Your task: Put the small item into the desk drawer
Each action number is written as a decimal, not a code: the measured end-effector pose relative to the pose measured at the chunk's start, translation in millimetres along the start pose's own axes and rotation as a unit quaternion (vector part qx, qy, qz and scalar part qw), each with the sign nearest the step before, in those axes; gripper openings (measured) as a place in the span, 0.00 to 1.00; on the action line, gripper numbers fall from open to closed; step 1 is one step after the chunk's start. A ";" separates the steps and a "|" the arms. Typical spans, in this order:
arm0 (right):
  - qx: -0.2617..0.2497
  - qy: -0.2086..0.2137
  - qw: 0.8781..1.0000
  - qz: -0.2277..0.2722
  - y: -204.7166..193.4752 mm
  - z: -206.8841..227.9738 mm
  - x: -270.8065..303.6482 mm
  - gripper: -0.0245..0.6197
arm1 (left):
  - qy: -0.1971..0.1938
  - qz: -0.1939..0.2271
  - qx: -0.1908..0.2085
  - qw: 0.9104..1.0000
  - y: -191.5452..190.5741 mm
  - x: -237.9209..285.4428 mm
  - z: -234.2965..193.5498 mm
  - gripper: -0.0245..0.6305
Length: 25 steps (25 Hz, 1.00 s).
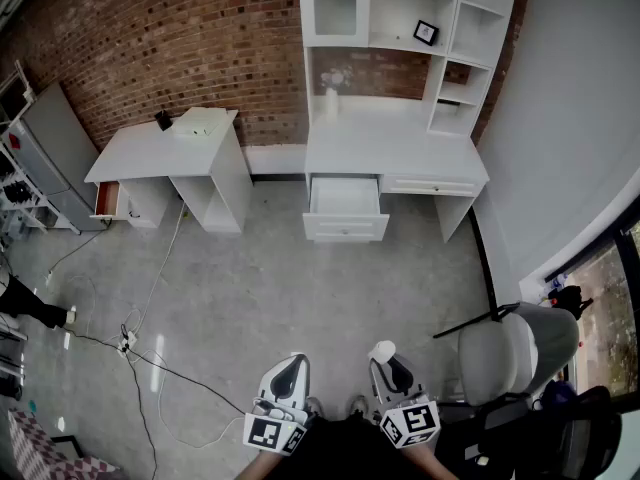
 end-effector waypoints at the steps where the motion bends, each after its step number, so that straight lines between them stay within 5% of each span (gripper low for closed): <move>1: -0.001 0.000 1.000 0.000 -0.5 0.1 -0.9 0.25 | 0.000 0.001 0.000 1.000 -0.2 -0.5 0.7 0.07; 25: 0.014 -0.027 1.000 0.005 -5.0 -48.1 3.3 0.25 | -0.019 -0.001 -0.010 1.000 0.6 -42.1 -35.2 0.07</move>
Point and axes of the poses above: the fingertips, and each gripper's own axes: x forward along the fingers, z to its right, y out of its top, the point moved 2 cm from there along -x, backward along the fingers, and after that the axes turned 15 degrees about -y, right-handed, at the moved point
